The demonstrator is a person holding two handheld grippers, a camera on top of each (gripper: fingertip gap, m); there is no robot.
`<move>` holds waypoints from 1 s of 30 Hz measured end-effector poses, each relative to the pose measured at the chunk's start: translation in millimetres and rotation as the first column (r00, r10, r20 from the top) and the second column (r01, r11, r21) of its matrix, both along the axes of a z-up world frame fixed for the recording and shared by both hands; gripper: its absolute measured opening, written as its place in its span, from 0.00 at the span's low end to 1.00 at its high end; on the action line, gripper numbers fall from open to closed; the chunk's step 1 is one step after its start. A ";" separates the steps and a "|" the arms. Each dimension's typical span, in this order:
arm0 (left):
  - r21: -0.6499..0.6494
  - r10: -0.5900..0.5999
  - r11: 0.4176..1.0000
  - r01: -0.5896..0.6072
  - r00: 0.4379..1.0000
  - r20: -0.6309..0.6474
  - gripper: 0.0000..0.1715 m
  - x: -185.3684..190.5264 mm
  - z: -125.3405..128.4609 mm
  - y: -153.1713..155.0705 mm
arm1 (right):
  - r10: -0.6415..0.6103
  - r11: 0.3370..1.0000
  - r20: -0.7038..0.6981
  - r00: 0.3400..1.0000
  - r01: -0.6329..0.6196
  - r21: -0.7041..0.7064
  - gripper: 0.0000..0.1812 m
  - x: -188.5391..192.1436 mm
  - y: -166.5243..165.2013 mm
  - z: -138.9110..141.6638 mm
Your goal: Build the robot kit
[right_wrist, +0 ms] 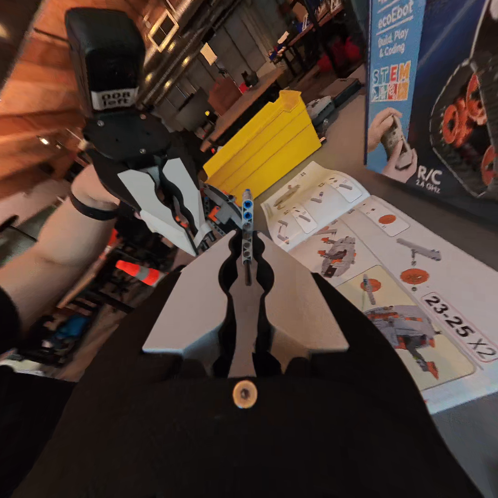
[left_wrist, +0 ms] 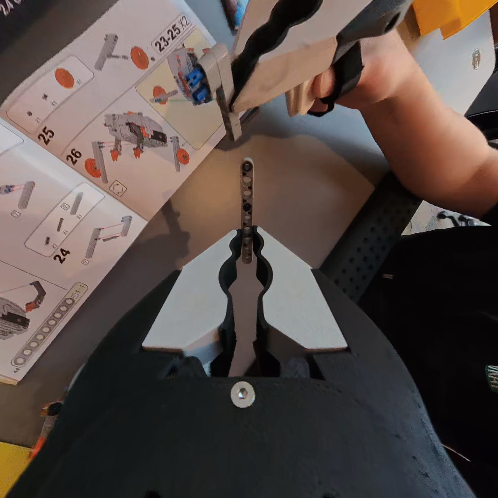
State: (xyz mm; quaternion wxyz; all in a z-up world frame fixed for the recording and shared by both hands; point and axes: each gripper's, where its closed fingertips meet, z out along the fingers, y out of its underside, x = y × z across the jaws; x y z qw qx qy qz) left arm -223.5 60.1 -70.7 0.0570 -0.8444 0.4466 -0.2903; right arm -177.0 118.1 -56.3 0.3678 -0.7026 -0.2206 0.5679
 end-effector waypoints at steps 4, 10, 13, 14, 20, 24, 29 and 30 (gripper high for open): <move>-0.043 0.024 0.999 -0.026 0.998 -0.058 0.03 -7.4 -8.7 -5.9 | -0.061 0.982 0.165 0.984 0.030 0.185 0.03 -7.8 -0.8 -4.3; -0.099 0.030 0.994 -0.041 0.994 -0.107 0.03 -8.8 -16.0 -12.0 | -0.144 0.921 0.360 0.922 -0.008 0.390 0.03 -22.3 -4.2 -16.2; -0.110 0.028 0.993 -0.040 0.994 -0.109 0.03 -5.9 -18.4 -12.5 | -0.168 0.896 0.417 0.893 -0.038 0.443 0.03 -27.4 -6.7 -17.9; -0.117 0.032 0.992 -0.044 0.994 -0.101 0.03 -3.8 -18.0 -12.3 | -0.175 0.890 0.438 0.882 -0.048 0.454 0.03 -28.7 -7.0 -19.5; -0.131 0.031 0.990 -0.045 0.993 -0.111 0.03 1.6 -21.0 -11.7 | -0.236 0.882 0.492 0.838 -0.027 0.470 0.03 -27.8 -2.2 -24.4; -0.133 0.046 0.989 -0.058 0.994 -0.096 0.03 6.0 -18.9 -8.7 | -0.268 0.886 0.504 0.821 0.005 0.463 0.03 -23.4 2.5 -25.0; -0.145 0.075 0.986 -0.083 0.995 -0.058 0.03 11.0 -17.0 -5.0 | -0.289 0.897 0.499 0.817 0.049 0.440 0.03 -18.8 6.8 -25.7; -0.148 0.078 0.985 -0.085 0.996 -0.051 0.04 12.0 -16.9 -4.7 | -0.292 0.899 0.505 0.812 0.054 0.434 0.03 -18.3 7.5 -27.3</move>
